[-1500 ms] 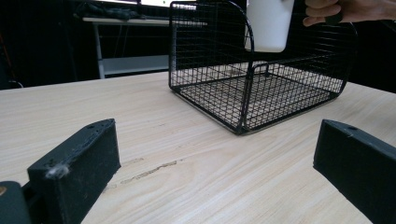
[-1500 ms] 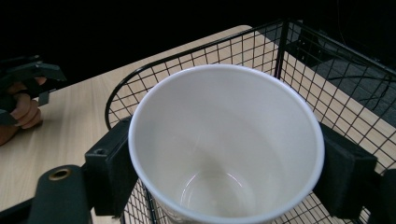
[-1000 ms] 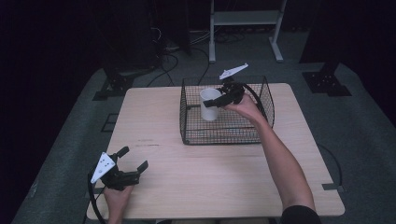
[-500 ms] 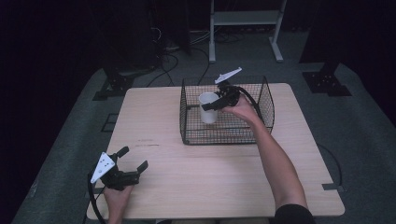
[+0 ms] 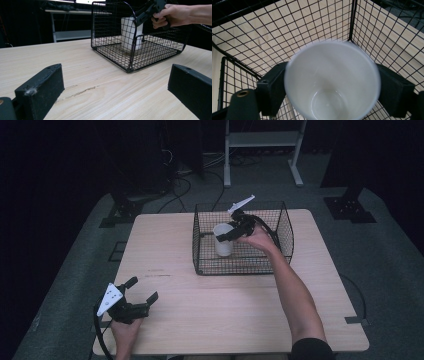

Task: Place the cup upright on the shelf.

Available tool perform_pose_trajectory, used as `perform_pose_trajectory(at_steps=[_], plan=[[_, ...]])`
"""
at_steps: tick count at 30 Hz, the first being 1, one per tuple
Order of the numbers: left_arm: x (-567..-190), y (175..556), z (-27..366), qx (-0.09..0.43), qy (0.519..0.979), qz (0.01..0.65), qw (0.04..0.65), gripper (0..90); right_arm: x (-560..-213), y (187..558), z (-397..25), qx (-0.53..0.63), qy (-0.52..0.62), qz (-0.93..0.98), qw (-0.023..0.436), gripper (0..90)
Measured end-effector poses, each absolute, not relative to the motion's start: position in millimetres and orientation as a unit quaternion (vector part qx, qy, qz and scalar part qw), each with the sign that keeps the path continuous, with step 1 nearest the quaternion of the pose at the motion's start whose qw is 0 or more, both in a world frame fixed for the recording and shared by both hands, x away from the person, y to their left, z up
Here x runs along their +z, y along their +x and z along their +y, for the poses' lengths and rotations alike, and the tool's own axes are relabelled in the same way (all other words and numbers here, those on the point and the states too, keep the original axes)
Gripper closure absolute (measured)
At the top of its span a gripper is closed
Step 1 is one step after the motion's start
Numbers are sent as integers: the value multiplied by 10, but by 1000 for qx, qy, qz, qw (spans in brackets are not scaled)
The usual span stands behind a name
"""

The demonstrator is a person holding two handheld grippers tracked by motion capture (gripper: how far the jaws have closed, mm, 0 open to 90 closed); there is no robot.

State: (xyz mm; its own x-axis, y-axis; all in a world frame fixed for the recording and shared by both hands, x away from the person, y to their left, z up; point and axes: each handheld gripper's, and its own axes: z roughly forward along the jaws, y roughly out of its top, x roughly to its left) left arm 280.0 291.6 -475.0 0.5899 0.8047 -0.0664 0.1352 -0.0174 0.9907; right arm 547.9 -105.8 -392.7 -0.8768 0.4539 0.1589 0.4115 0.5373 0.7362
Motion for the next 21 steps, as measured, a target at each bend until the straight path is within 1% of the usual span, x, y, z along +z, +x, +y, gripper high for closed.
perform_pose_trajectory(at_steps=[21], plan=[[-4750,2801,2920,277,657,358,603,0,-3927,5456,-1051,406,242,881,26,183]])
